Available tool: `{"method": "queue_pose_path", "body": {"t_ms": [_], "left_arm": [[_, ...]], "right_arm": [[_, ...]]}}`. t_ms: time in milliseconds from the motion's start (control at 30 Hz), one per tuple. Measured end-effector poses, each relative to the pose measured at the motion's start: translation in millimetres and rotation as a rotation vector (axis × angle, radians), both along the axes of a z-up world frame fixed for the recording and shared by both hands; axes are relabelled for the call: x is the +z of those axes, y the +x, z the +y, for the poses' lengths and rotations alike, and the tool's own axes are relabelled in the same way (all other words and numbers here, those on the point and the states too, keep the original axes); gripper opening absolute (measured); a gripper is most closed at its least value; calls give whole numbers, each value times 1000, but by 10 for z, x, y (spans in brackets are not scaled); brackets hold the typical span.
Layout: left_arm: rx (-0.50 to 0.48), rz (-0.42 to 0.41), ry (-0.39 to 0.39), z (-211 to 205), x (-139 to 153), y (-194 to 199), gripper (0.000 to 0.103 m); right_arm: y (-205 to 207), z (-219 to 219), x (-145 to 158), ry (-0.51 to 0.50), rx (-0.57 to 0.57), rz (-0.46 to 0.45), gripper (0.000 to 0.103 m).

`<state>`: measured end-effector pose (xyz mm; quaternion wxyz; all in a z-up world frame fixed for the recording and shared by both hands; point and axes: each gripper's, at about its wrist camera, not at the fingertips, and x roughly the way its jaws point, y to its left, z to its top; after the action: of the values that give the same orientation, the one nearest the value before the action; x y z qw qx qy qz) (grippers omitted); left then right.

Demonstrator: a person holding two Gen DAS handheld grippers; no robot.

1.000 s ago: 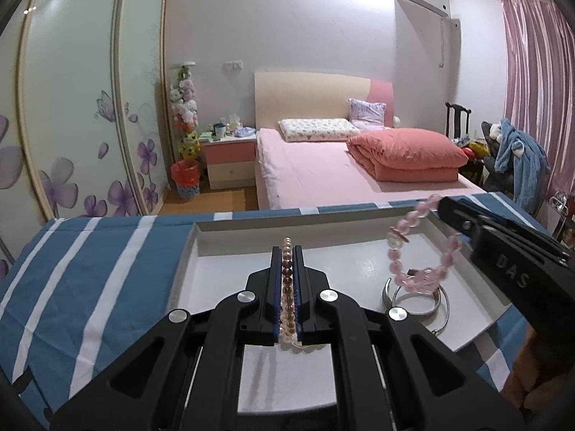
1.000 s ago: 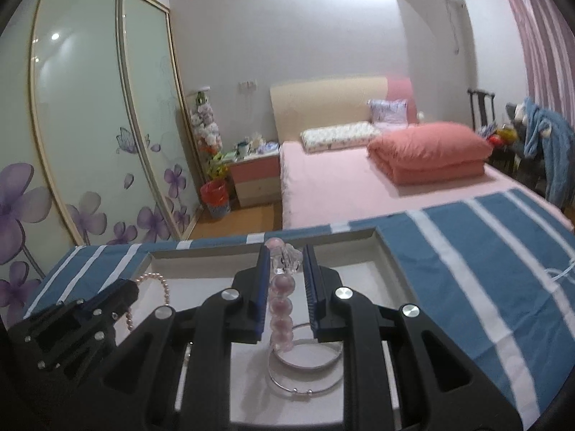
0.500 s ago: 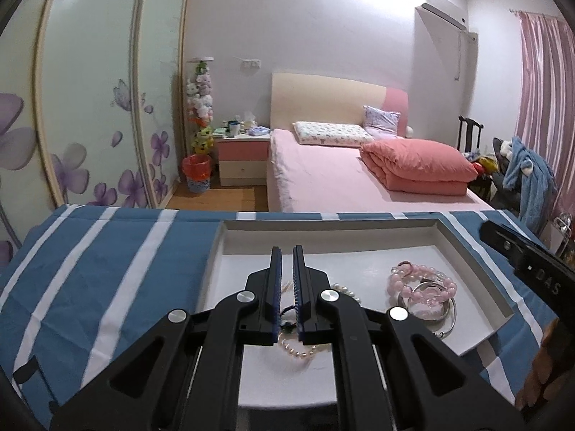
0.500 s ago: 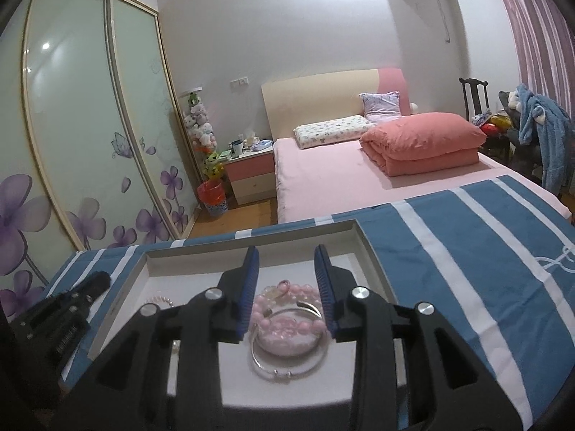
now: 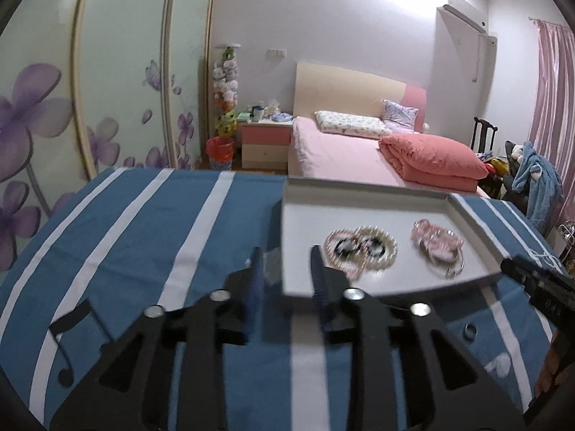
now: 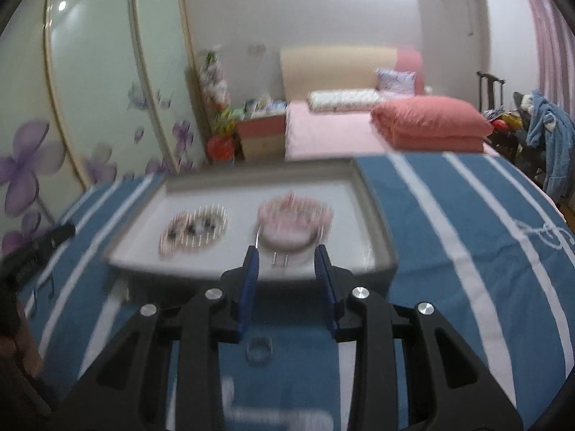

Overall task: Organize jewelry
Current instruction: 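Lower and release both pink bracelets inside the tray with both tools, then grasp the silver ring with the right tool while the left tool grasps the pearl earring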

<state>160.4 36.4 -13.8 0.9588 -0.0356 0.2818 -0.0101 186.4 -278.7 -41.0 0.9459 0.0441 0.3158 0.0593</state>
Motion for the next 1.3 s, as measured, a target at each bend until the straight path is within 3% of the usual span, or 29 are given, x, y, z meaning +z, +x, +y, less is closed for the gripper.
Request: {"method": "queue_pose_path", "body": {"t_ms": [233, 467, 933, 967, 1033, 1300], "left_arm": [[-3, 47, 3, 39, -110, -137, 37], [-16, 68, -1, 51, -171, -199, 44], [-43, 100, 14, -30, -244, -201, 44], [-46, 102, 15, -46, -247, -199, 44], [-59, 109, 22, -85, -257, -191, 44], [-135, 190, 73, -358, -384, -60, 44]], "right_arm": [[-182, 156, -295, -52, 82, 142, 36], [-182, 260, -417, -90, 103, 207, 38], [-35, 374, -452, -145, 107, 223, 36], [-31, 375, -452, -149, 107, 222, 35], [-30, 371, -447, -156, 109, 219, 23], [-6, 156, -442, -132, 37, 225, 22]]}}
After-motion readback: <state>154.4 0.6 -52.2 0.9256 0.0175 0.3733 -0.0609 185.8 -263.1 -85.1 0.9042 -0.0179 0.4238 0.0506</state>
